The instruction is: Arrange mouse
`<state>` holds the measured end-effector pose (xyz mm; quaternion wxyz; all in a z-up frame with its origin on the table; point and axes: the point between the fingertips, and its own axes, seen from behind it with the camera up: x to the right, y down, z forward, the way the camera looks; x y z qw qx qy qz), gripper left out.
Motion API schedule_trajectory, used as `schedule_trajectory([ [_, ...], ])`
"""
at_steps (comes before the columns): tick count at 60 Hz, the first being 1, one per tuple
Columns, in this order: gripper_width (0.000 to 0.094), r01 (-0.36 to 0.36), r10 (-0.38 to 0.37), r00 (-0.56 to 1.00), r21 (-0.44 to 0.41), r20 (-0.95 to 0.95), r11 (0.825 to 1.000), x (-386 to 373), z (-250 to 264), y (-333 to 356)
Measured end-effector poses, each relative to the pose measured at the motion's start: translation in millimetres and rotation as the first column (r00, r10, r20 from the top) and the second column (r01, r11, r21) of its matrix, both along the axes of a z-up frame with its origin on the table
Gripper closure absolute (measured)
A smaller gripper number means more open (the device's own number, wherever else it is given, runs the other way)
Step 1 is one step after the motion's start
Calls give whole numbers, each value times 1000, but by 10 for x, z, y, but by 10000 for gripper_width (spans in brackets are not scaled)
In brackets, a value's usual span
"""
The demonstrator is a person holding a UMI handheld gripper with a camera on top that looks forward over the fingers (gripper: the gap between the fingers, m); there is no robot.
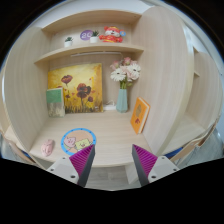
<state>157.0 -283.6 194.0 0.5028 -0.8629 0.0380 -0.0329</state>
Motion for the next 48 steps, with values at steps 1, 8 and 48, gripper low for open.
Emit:
schedule_trajectory([
  [1, 196, 4, -4, 1000, -1, 2, 1000, -39, -33, -23],
  [8, 199, -21, 22, 1000, -74, 12, 997, -179, -328, -78],
  [48, 190, -271, 241, 961, -307, -131, 912, -3292, -1931, 382],
])
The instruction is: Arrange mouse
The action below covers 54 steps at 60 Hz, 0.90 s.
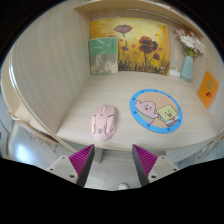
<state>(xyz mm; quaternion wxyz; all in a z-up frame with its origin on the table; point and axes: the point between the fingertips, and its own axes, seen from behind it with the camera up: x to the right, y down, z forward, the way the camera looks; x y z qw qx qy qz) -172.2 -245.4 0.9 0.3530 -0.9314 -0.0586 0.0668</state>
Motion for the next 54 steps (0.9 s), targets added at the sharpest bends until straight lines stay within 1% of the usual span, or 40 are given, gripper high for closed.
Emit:
schedule_trajectory([
  [12, 189, 38, -37, 999, 28, -17, 999, -345, 11, 621],
  [20, 195, 63, -62, 998, 23, -23, 998, -451, -71, 911],
  [26, 207, 76, -76, 997, 10, 7, 997, -433, -180, 998],
  [27, 217, 82, -82, 997, 7, 16, 997, -417, -171, 1003],
  [30, 292, 88, -89, 996, 24, 31, 996, -398, -173, 1043],
  [32, 319, 93, -94, 995, 23, 38, 995, -390, -179, 1046],
  [34, 375, 92, -94, 995, 27, 40, 995, -396, -182, 1051],
  [36, 384, 95, -96, 994, 30, 47, 995, -388, -193, 1052],
  [39, 425, 105, -106, 993, 34, 47, 994, -384, -187, 1046],
  [43, 499, 114, -115, 992, 31, 44, 993, -378, -195, 1041],
  [44, 505, 114, -115, 992, 27, 46, 993, -377, -199, 1038],
  [45, 535, 114, -115, 992, 22, 49, 993, -375, -202, 1033],
  [47, 552, 107, -107, 992, 12, 59, 994, -374, -210, 1020],
  [54, 554, 94, -92, 994, -24, 61, 995, -391, -202, 993],
])
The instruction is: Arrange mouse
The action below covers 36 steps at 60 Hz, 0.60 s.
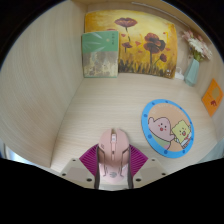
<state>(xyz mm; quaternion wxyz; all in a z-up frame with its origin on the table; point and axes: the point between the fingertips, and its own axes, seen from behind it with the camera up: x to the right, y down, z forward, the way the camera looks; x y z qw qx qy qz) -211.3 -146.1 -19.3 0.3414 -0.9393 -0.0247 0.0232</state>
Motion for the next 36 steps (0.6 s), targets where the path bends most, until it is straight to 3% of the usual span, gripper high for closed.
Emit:
schedule_trajectory([
  [6, 553, -51, 51, 999, -4, -8, 999, -107, 272, -21],
  [14, 553, -65, 67, 998, 149, -9, 987, -101, 1309, 332],
  [25, 551, -9, 10, 1000, 374, 1, 927, 422, 2622, 936],
  [30, 552, 18, -27, 1000, 402, 15, 916, 842, 2837, 1085],
  [36, 554, 57, -77, 996, 379, 37, 924, 1377, 2624, 1189],
])
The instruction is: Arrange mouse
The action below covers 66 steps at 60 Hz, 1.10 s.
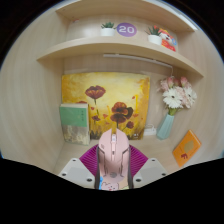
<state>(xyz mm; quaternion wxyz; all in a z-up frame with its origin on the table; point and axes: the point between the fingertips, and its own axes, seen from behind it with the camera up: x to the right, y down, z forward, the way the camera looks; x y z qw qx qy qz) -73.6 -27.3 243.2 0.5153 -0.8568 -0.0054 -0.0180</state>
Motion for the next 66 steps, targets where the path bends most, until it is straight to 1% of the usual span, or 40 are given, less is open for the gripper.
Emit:
schedule_trajectory([
  [4, 555, 22, -23, 1000, -60, -6, 998, 282, -337, 20],
  [8, 556, 33, -34, 999, -127, -3, 991, 476, -779, -1],
  [11, 555, 28, -30, 1000, -183, -8, 983, 530, -1168, -53],
  [17, 556, 6, -10, 1000, -293, -12, 956, 578, -1774, -193],
  [22, 555, -10, 3, 1000, -348, -21, 937, 555, -2108, -295],
  [28, 556, -32, 9, 998, -375, -62, 927, 488, -2352, -336],
  [32, 555, -41, 19, 998, -394, -61, 918, 484, -2453, -369],
  [39, 543, -52, 25, 997, -411, -69, 910, 464, -2572, -416],
  [40, 544, -53, 28, 997, -398, -68, 916, 469, -2558, -393],
  [42, 520, -55, 29, 997, -400, -71, 915, 466, -2579, -398],
  [46, 471, -53, 24, 997, -391, -78, 919, 471, -2584, -380],
  [52, 397, -40, 3, 995, -390, -97, 920, 462, -2581, -367],
  [54, 352, -44, 4, 995, -394, -103, 918, 437, -2579, -371],
  [57, 246, -56, 14, 995, -416, -103, 907, 411, -2562, -415],
  [59, 216, -63, 21, 994, -421, -104, 905, 391, -2497, -432],
  [66, 223, -71, 27, 992, -365, -124, 928, 358, -2047, -394],
])
